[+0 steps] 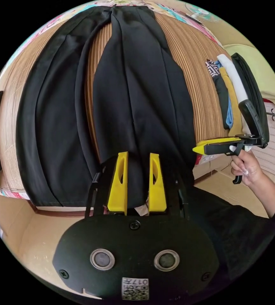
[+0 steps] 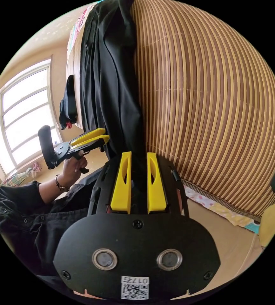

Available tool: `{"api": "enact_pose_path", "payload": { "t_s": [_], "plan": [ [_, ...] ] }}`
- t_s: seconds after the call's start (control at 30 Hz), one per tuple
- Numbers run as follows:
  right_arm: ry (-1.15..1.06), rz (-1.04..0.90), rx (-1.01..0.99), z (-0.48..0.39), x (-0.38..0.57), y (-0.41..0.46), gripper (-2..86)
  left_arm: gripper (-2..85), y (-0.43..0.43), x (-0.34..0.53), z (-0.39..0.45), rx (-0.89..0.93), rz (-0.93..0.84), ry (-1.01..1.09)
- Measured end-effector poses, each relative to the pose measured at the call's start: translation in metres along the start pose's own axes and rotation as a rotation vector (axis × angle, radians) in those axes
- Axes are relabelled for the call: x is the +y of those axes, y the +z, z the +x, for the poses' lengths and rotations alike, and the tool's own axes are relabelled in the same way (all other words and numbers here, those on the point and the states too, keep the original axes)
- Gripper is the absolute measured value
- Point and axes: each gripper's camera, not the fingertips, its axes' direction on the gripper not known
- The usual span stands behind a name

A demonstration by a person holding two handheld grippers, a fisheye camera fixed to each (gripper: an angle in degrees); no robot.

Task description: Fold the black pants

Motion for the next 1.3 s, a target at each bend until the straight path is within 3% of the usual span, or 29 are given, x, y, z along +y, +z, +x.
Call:
{"api": "enact_pose_path", "payload": {
  "t_s": [0.1, 0.17, 0.23, 0.3, 0.37, 0.5, 0.57, 0.67, 0.8, 0.9, 0.97, 1.13, 1.2, 1.3],
  "plan": [
    [-0.009, 0.050, 0.006, 0.000, 0.007, -0.014, 10.5, 2.4, -0.012, -0.001, -0.009, 0.100, -0.027, -0.015],
    [-0.023, 0.153, -0.048, 0.003, 0.017, -0.035, 11.9, 0.9, -0.034, 0.015, -0.033, 0.528, 0.068, 0.013],
    [-0.030, 0.227, -0.121, 0.010, 0.024, -0.048, 12.5, 0.5, -0.041, 0.034, -0.060, 0.830, 0.127, -0.028],
    [-0.033, 0.256, -0.202, 0.020, 0.025, -0.051, 13.2, 0.3, -0.038, 0.058, -0.090, 0.993, 0.178, -0.131],
    [-0.034, 0.214, -0.201, 0.024, 0.018, -0.035, 13.5, 0.3, -0.029, 0.086, -0.131, 0.913, 0.196, -0.320],
    [-0.047, 0.161, -0.170, 0.009, 0.008, 0.004, 13.5, 0.5, -0.020, 0.097, -0.173, 0.752, 0.181, -0.467],
    [-0.046, 0.132, -0.211, 0.001, 0.001, 0.026, 12.3, 0.5, -0.020, 0.082, -0.175, 0.722, 0.136, -0.414],
    [-0.031, 0.080, -0.113, -0.004, -0.007, 0.047, 7.5, 0.7, -0.028, 0.065, -0.164, 0.647, 0.082, -0.318],
    [-0.116, 0.099, -0.079, -0.011, 0.011, 0.026, 4.1, 1.0, -0.038, 0.062, -0.151, 0.649, 0.071, -0.234],
    [-0.067, 0.182, -0.007, -0.003, 0.043, 0.004, 3.6, 1.9, -0.050, 0.077, -0.142, 0.360, 0.066, -0.382],
    [0.050, 0.235, 0.030, 0.015, 0.057, 0.006, 3.4, 7.5, -0.077, 0.082, -0.122, 0.177, 0.184, -0.451],
    [0.006, 0.216, -0.077, -0.002, 0.051, 0.017, 3.2, 14.5, -0.110, 0.002, -0.028, 0.414, 0.203, -0.172],
    [-0.071, 0.188, -0.069, -0.024, 0.044, 0.019, 3.2, 15.3, -0.113, -0.035, 0.024, 0.375, 0.093, -0.020],
    [-0.187, 0.167, -0.113, -0.053, 0.035, 0.016, 3.2, 16.4, -0.089, -0.068, 0.099, 0.108, -0.126, 0.158]
  ]
}}
